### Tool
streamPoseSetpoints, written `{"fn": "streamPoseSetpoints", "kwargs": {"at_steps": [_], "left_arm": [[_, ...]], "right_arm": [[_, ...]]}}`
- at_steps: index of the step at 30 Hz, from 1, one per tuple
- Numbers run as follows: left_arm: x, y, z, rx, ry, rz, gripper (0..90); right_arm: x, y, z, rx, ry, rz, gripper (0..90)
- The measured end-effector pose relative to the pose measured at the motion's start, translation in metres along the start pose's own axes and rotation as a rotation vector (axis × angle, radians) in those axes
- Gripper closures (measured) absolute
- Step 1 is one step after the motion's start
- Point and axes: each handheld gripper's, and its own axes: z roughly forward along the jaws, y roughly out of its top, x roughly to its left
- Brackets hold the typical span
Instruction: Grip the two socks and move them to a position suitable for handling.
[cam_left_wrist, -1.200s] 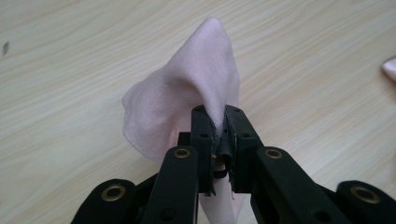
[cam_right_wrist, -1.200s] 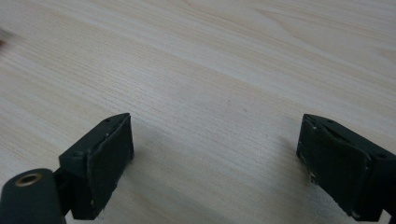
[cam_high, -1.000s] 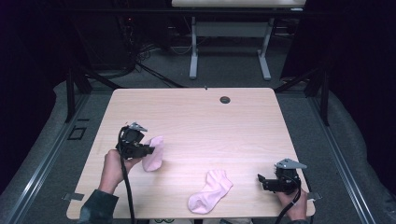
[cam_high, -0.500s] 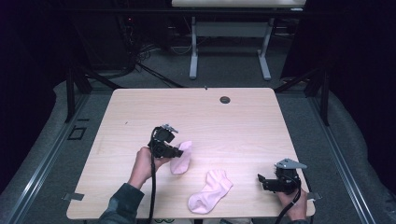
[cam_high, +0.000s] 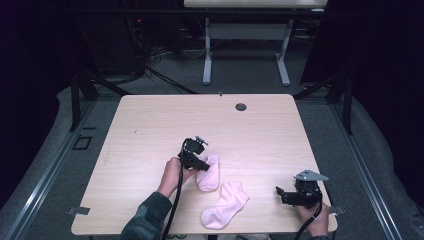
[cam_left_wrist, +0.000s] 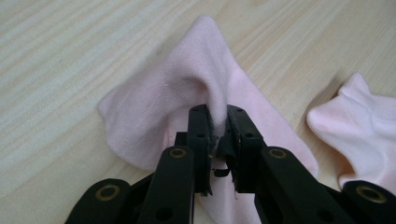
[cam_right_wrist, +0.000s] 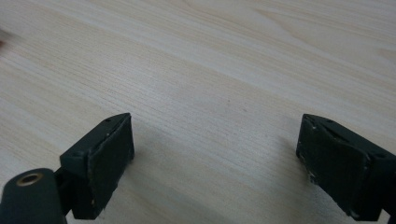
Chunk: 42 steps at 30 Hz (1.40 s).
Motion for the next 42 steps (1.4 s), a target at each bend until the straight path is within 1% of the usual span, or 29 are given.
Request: {"fn": "streamPoseSetpoints", "kwargs": {"at_steps": [1,4,5,7,8,9,11,12,13,16,18,19,20,21,22,24,25,26,28,31,33,34,35,37,38,39,40,41,42], "left_arm": [[0.0,0.0,0.001,-0.004,-0.001,-0.008,76.7],[0.001,0.0,0.001,-0.009,0.004,-0.011,63.3],[0.002,-0.001,-0.002,-0.025,0.015,-0.022,55.4],[0.002,-0.003,-0.007,-0.042,0.022,-0.021,45.8],[0.002,-0.003,-0.007,-0.042,0.022,-0.021,40.5],[0.003,-0.005,-0.014,-0.06,0.025,-0.021,36.3],[0.003,-0.006,-0.016,-0.064,0.026,-0.021,31.6],[0.003,-0.01,-0.022,-0.071,0.035,-0.017,27.8],[0.003,-0.011,-0.024,-0.076,0.035,-0.016,25.4],[0.001,-0.019,-0.033,-0.095,0.056,-0.017,19.2],[0.001,-0.022,-0.036,-0.1,0.054,-0.02,17.3],[0.0,-0.027,-0.039,-0.108,0.059,-0.02,17.3],[-0.002,-0.036,-0.045,-0.121,0.061,-0.022,15.8],[-0.002,-0.041,-0.046,-0.128,0.062,-0.024,15.7],[-0.003,-0.045,-0.048,-0.132,0.065,-0.029,15.5],[-0.002,-0.056,-0.052,-0.134,0.066,-0.039,14.4],[-0.002,-0.06,-0.053,-0.135,0.07,-0.043,13.4],[-0.001,-0.065,-0.055,-0.136,0.072,-0.049,12.3],[-0.002,-0.074,-0.057,-0.14,0.069,-0.062,9.7],[-0.005,-0.087,-0.059,-0.147,0.068,-0.073,6.2],[-0.012,-0.095,-0.061,-0.159,0.061,-0.079,4.9],[-0.012,-0.095,-0.061,-0.159,0.061,-0.079,4.1],[-0.017,-0.1,-0.062,-0.162,0.051,-0.074,2.7],[-0.025,-0.107,-0.062,-0.177,0.043,-0.079,2.0],[-0.025,-0.107,-0.062,-0.177,0.043,-0.079,1.5],[-0.03,-0.111,-0.062,-0.179,0.04,-0.076,1.5],[-0.036,-0.115,-0.06,-0.175,0.027,-0.064,1.4],[-0.036,-0.115,-0.06,-0.175,0.027,-0.064,1.4],[-0.043,-0.119,-0.057,-0.177,0.021,-0.065,1.8]], "right_arm": [[0.0,0.0,0.0,-0.001,0.0,0.0,10.5],[0.0,0.0,0.0,0.0,0.002,0.0,10.5],[0.0,0.0,0.0,0.0,0.001,0.0,10.5],[0.0,0.0,0.0,-0.001,0.002,0.0,10.5],[0.0,0.0,0.0,-0.001,0.002,0.0,10.5],[0.0,0.0,0.0,-0.002,0.001,-0.002,10.7],[0.0,0.0,0.0,-0.004,0.0,0.0,10.7],[0.0,0.0,0.0,-0.002,0.001,-0.001,10.7],[0.0,0.0,0.0,-0.002,0.0,0.0,10.6],[0.0,0.001,0.0,0.004,0.002,-0.001,10.7],[0.0,0.001,0.0,0.004,-0.002,0.003,9.3],[0.0,0.001,0.0,0.004,-0.002,0.003,9.3],[0.001,0.002,0.001,0.022,0.004,-0.012,3.9],[0.001,0.003,0.001,0.022,0.006,-0.009,3.7],[0.0,0.003,0.001,0.019,0.006,0.002,3.7],[-0.002,0.003,-0.002,0.013,0.032,0.029,3.6],[-0.003,0.004,-0.003,0.009,0.045,0.05,3.2],[-0.002,0.005,-0.004,0.004,0.059,0.059,3.2],[0.002,0.008,-0.007,0.006,0.069,0.06,3.2],[0.015,0.017,-0.013,-0.005,0.089,0.04,3.4],[0.022,0.023,-0.015,0.005,0.107,0.021,3.8],[0.022,0.023,-0.015,0.005,0.107,0.021,3.8],[0.032,0.031,-0.017,0.013,0.125,-0.002,3.8],[0.041,0.037,-0.017,0.014,0.144,-0.016,3.8],[0.041,0.037,-0.017,0.014,0.144,-0.016,3.8],[0.046,0.04,-0.018,0.019,0.154,-0.022,4.0],[0.055,0.045,-0.018,0.019,0.173,-0.033,4.5],[0.055,0.045,-0.018,0.019,0.173,-0.033,4.5],[0.063,0.049,-0.017,0.025,0.19,-0.047,5.9]]}}
